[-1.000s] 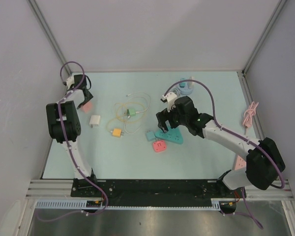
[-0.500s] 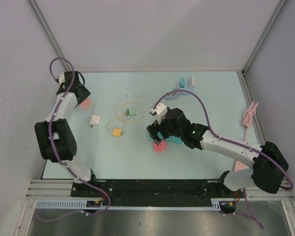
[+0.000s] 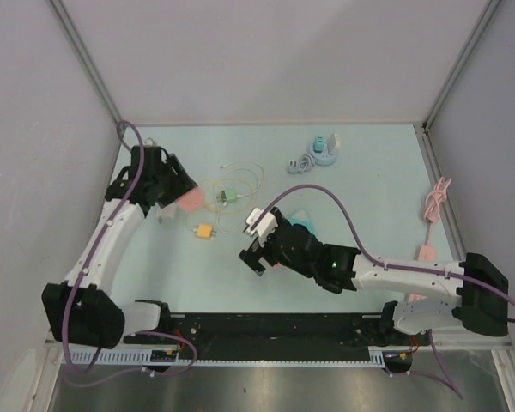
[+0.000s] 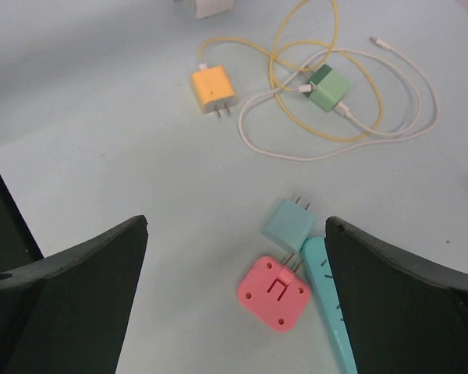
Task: Insert the plug
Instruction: Pick up the plug from the center of the board.
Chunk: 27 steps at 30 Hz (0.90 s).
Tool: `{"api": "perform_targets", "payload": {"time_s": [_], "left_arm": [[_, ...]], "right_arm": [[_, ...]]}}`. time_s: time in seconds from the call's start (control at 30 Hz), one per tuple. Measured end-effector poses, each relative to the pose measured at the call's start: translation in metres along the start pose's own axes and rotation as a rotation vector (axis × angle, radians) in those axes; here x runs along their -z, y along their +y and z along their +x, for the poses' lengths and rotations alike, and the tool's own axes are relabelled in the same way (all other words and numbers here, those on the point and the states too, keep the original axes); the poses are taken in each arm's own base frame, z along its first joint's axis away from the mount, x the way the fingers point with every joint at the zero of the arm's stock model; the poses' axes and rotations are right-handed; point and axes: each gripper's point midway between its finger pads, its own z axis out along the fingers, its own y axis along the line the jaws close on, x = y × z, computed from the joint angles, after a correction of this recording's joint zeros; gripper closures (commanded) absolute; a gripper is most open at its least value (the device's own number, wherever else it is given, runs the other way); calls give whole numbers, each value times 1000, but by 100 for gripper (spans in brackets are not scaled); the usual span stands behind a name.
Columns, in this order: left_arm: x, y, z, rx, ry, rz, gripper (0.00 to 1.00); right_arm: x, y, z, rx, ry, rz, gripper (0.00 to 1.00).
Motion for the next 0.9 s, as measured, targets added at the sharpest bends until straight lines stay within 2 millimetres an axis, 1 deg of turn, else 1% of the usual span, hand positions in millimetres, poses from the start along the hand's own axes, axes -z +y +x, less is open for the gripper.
{"api": "perform_targets", "payload": {"time_s": [0.07,0.1,0.13,0.3,0.4,0.5,0.63,0.7,0.83,0.9], "left_arm": [[13,-14,19,-14,30,69,67],[19,-21,31,-18,48,105,66],[25,-25,41,-20,66,135,66],[46,-41,92,-18,168,239,67],[58,-51,113,-16,212,286,66],[71,-64,123,-4,228,334,66],[83,-76,128,23,237,376,66],[86,-81,131,33,243,390,66],[86,-84,132,47,232,390,66],[86,-85,134,45,235,389,65]], "right_arm": [[2,10,-6,36,-33,6,0],[3,11,-9,55,-56,28,0],[5,19,-12,77,-72,21,0],[8,37,-33,170,-175,87,0],[4,45,-38,236,-211,137,0],[-6,52,-37,302,-232,181,0],[-18,54,-31,368,-238,243,0],[-22,52,-29,393,-242,278,0],[-27,44,-28,429,-248,358,3],[-30,39,-26,442,-248,397,7]]}}
